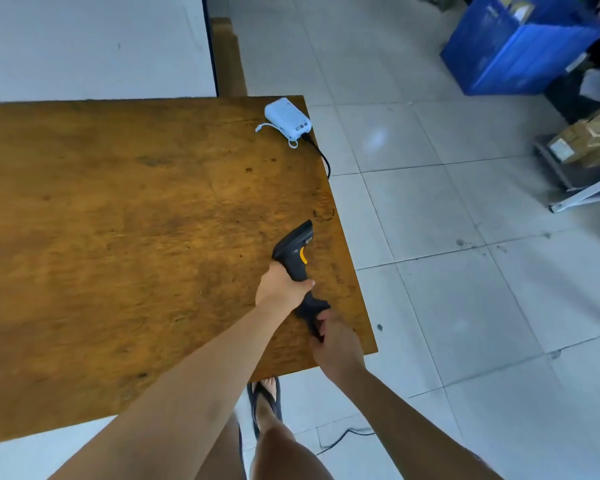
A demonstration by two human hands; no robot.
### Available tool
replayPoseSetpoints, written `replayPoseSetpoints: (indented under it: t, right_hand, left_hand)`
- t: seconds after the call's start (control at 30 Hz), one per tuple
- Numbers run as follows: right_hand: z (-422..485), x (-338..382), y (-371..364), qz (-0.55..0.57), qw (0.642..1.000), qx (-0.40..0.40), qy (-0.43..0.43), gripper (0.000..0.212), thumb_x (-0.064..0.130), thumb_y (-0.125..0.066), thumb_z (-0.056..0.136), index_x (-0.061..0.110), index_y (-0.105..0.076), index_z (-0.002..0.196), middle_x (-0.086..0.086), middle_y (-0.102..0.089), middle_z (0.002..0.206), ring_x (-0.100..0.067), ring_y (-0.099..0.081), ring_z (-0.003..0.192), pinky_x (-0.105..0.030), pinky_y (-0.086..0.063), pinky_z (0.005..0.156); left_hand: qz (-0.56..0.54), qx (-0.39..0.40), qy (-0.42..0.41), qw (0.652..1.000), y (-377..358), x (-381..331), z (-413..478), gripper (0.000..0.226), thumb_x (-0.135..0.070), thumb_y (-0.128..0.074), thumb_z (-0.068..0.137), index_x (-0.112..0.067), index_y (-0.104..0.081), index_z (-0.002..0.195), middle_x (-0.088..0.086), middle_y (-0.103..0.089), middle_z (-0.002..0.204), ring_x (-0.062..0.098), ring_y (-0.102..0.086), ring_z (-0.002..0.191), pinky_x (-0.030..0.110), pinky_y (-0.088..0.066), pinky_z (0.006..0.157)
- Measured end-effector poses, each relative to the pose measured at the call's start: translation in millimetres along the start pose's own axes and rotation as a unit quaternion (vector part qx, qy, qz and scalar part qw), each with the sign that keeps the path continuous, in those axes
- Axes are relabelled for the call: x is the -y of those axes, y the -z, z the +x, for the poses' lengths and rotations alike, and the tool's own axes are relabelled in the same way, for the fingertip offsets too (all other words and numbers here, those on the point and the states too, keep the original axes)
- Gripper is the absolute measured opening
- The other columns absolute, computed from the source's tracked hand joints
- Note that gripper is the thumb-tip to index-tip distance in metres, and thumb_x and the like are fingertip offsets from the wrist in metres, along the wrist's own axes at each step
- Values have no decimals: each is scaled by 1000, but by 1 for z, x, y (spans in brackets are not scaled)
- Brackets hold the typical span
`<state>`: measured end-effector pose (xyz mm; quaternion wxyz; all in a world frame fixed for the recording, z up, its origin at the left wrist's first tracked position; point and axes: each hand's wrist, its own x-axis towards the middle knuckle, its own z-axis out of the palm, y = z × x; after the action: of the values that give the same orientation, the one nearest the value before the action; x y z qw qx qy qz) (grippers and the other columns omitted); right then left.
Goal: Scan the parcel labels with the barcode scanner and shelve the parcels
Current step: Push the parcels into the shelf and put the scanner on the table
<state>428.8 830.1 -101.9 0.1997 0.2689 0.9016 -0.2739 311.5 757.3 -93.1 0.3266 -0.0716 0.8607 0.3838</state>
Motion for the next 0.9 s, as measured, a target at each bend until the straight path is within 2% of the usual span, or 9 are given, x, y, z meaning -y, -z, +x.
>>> replayPoseSetpoints:
  t: [0.13, 0.27, 0.4, 0.6, 0.7, 0.83, 0.9]
  right_hand:
    - [1, 17, -7, 6, 1000, 6, 7, 34, 21, -53, 96, 19, -46, 129, 1, -64, 113, -18, -64, 100, -25, -52, 79]
    - [7, 56, -24, 13, 999, 30, 32, 34, 24, -55, 95, 21, -47, 128, 1, -65, 114, -18, -64, 100, -27, -53, 83]
    - [18, 95, -40, 26, 998, 36, 52, 34, 21, -55, 94, 19, -48, 127, -1, -65, 111, -20, -64, 98, -29, -53, 80]
    - [26, 144, -58, 16, 992, 79, 96, 27, 15, -57, 93, 14, -55, 119, -6, -67, 109, -23, -64, 99, -31, -53, 83]
    - [27, 147, -61, 25, 993, 71, 89, 27, 13, -58, 91, 14, -55, 118, -6, -67, 109, -22, -64, 98, -27, -51, 79]
    - [25, 146, -56, 7, 993, 77, 84, 29, 24, -60, 90, 19, -56, 119, -2, -66, 110, -19, -64, 97, -28, -54, 78]
    - [21, 151, -51, -32, 993, 75, 85, 26, 35, -58, 90, 18, -61, 109, 0, -67, 100, -18, -64, 89, -29, -55, 74]
  left_hand:
    - [25, 8, -1, 1000, 15, 2, 11, 53, -31, -74, 78, -8, -48, 118, 9, -59, 116, 31, -61, 103, 44, -58, 78]
    - [54, -36, -7, 998, 51, 24, 22, 52, -34, -74, 76, -9, -52, 116, 9, -63, 112, 30, -64, 98, 40, -58, 76]
    - [74, -82, -6, 994, 94, 45, 30, 50, -37, -75, 77, -7, -53, 110, 10, -64, 110, 29, -63, 100, 33, -52, 70]
    - [97, -102, -8, 990, 133, 68, 42, 45, -34, -74, 77, -8, -56, 109, 8, -63, 111, 28, -61, 103, 33, -49, 74]
    - [95, -91, -9, 991, 136, 74, 47, 40, -38, -74, 77, -10, -56, 100, 4, -62, 98, 25, -62, 94, 30, -47, 68]
    - [98, -80, -9, 992, 135, 81, 49, 45, -48, -71, 77, -11, -55, 95, 1, -59, 88, 21, -60, 83, 31, -48, 64]
    - [98, -81, -3, 992, 138, 84, 50, 49, -55, -68, 77, -10, -53, 93, 0, -57, 84, 20, -57, 79, 30, -44, 61]
